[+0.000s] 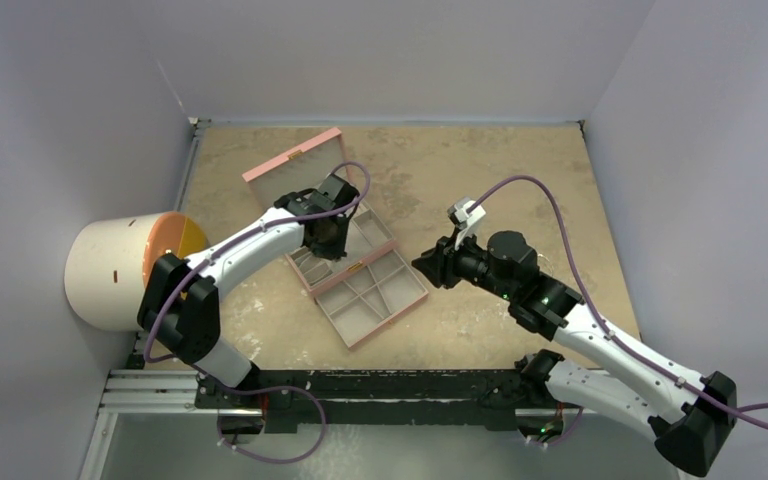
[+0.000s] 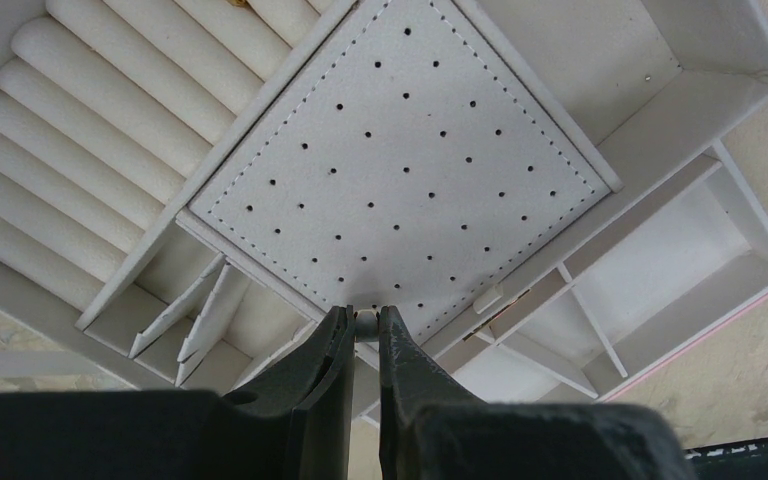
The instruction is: Organize the mixed jewelry
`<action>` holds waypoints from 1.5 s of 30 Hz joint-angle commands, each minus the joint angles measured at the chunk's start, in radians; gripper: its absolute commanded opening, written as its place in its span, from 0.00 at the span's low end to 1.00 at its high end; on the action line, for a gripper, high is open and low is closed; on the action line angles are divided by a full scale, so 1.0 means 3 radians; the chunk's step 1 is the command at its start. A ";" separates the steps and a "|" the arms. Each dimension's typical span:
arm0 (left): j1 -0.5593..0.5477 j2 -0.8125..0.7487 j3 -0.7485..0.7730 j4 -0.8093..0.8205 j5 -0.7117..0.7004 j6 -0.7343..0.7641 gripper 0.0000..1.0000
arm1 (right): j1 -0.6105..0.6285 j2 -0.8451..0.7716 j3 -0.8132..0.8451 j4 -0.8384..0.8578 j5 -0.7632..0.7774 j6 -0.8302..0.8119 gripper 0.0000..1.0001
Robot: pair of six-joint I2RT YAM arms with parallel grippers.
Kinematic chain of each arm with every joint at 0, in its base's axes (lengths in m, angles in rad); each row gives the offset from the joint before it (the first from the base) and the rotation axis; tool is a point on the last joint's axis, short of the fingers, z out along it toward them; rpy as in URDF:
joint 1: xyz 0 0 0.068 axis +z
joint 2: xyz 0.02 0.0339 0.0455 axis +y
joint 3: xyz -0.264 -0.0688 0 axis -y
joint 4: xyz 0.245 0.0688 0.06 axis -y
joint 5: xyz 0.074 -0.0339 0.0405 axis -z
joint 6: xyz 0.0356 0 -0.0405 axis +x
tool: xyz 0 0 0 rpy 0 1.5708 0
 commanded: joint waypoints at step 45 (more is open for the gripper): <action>-0.0057 -0.0219 0.0021 0.0083 -0.0170 0.0062 0.43 | -0.0002 -0.0011 0.0040 -0.0240 0.0336 0.0216 0.46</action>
